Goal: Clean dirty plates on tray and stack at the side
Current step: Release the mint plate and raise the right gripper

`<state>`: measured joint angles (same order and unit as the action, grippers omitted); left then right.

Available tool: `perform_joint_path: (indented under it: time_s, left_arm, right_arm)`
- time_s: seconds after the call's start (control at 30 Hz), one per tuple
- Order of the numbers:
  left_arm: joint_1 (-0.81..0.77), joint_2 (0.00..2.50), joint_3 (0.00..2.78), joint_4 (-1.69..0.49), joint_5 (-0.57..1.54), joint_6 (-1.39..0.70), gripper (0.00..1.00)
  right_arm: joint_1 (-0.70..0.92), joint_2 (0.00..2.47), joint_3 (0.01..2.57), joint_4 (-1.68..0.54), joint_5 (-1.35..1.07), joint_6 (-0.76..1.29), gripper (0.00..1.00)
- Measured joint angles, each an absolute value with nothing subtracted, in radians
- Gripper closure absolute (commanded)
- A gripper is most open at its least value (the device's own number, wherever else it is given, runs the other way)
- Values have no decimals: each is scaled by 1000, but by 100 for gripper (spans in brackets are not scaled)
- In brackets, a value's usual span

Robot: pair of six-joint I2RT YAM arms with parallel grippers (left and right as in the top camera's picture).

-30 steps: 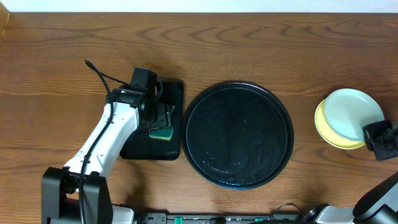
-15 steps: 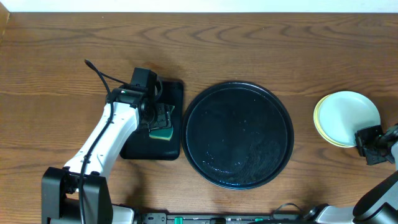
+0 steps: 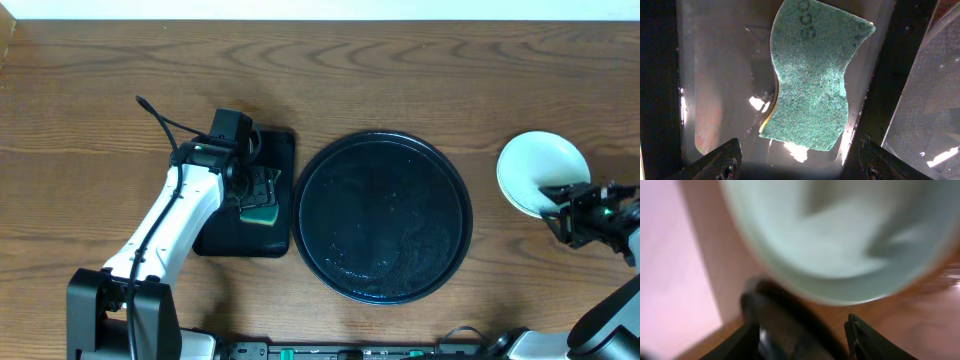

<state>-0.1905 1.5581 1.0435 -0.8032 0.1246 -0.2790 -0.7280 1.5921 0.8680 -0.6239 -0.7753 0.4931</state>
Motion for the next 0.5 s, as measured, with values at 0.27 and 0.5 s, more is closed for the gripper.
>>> perform_joint_path:
  time_s: [0.27,0.5]
  left_arm:
    - [-191,1558,1044,-804,125,-279,23]
    - [-191,1558,1044,-802,125,-253,18]
  right_arm:
    - [-566,1592,868,-654,-875,195,40]
    - [-337,1592,888,-664,-670,136,34]
